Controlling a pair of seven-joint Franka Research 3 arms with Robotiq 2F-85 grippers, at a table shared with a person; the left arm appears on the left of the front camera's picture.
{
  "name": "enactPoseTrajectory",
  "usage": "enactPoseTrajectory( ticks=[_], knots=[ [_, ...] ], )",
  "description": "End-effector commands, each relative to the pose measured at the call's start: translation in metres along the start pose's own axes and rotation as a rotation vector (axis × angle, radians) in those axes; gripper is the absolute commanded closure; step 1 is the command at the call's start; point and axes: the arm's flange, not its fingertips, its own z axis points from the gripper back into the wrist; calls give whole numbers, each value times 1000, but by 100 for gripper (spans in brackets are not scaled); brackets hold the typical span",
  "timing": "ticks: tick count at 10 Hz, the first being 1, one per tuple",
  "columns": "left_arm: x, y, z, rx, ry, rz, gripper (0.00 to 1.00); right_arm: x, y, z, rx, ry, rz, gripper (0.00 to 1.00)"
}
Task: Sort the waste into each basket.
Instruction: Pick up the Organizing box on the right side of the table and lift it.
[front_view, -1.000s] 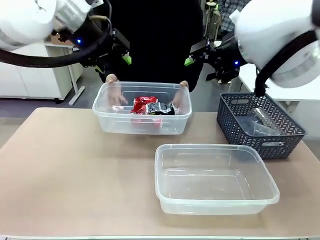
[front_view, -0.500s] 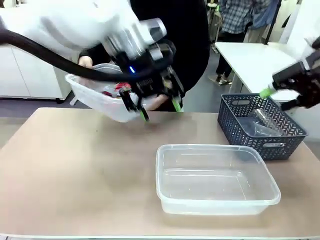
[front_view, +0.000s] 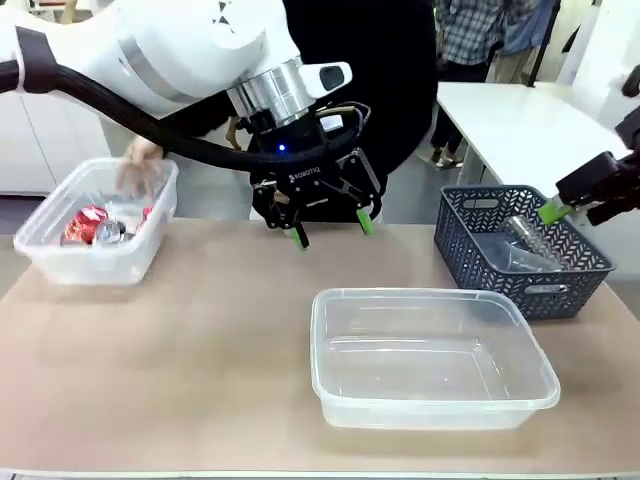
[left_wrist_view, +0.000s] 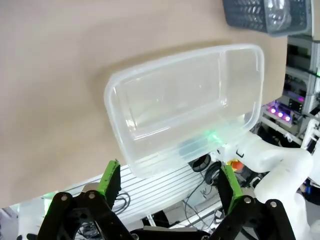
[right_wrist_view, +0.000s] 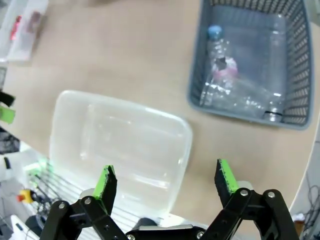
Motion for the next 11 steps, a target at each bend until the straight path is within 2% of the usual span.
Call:
enactPoseTrajectory(
  ticks=[1,2,3,4,5,7,9,10,11],
  knots=[
    [2,-3,-15,1,32,-7,0,1,6,-1,-31,-4,36,0],
    [-5,-3,-22,80,-25,2,0,-7,19,-24,-109,252,90,0],
    [-15,3,-36,62,63,-38,0,-27,23,-46,-144,457,142,0],
    [-23,8,-59,77,118,-24,0,-47,25,-69,-158,561,128,0],
    [-29,10,-80,98,150,-6,0,-65,26,-92,-190,617,91,0],
    [-37,17,-125,160,232,32,0,-102,17,-138,-190,675,5,0],
    [-36,29,-155,248,255,90,0,-129,3,-189,-172,549,-102,0],
    [-34,29,-157,264,228,90,0,-140,-4,-209,-162,535,-130,0],
    [-33,29,-156,260,219,81,0,-151,-11,-227,-208,522,-143,0]
  ],
)
